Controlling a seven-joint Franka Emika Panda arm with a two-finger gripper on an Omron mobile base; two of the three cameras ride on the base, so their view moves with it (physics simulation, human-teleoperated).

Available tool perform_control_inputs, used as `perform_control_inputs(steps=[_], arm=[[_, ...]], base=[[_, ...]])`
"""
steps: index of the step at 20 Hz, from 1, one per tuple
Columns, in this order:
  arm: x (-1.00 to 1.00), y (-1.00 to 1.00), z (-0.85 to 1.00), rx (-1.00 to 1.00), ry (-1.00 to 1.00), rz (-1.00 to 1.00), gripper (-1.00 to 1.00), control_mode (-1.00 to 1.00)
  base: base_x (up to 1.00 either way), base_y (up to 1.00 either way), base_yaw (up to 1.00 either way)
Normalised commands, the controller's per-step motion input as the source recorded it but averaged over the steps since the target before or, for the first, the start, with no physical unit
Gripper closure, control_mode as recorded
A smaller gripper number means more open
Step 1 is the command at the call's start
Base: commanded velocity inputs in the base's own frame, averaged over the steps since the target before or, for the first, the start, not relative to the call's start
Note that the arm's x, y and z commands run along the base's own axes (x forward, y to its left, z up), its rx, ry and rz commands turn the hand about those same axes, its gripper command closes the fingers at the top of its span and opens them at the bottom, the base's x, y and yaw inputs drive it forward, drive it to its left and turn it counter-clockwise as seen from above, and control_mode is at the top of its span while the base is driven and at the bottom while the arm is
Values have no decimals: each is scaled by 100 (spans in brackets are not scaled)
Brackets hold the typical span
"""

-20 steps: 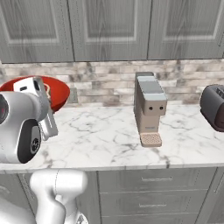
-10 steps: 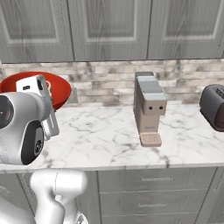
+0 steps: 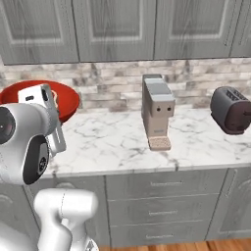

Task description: Place one of the steaks on the plate and the other in the bowl. Then place the bowl in the fridge.

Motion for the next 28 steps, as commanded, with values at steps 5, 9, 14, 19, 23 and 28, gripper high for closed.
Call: perform_control_inputs(steps=[5, 9, 14, 19, 23, 28], arm=[[0, 0, 0, 0, 0, 0, 100, 100], [0, 0, 0, 0, 0, 0, 100, 100], [0, 0, 0, 0, 0, 0, 100, 100], [0, 0, 0, 0, 0, 0, 100, 100], [0, 0, 0, 0, 0, 0, 100, 100], [0, 0, 0, 0, 0, 0, 100, 100]], base=[[-36, -42, -34], [-16, -41, -40], [-9, -51, -41], [-1, -44, -48], [0, -30, -57], [0, -24, -57]])
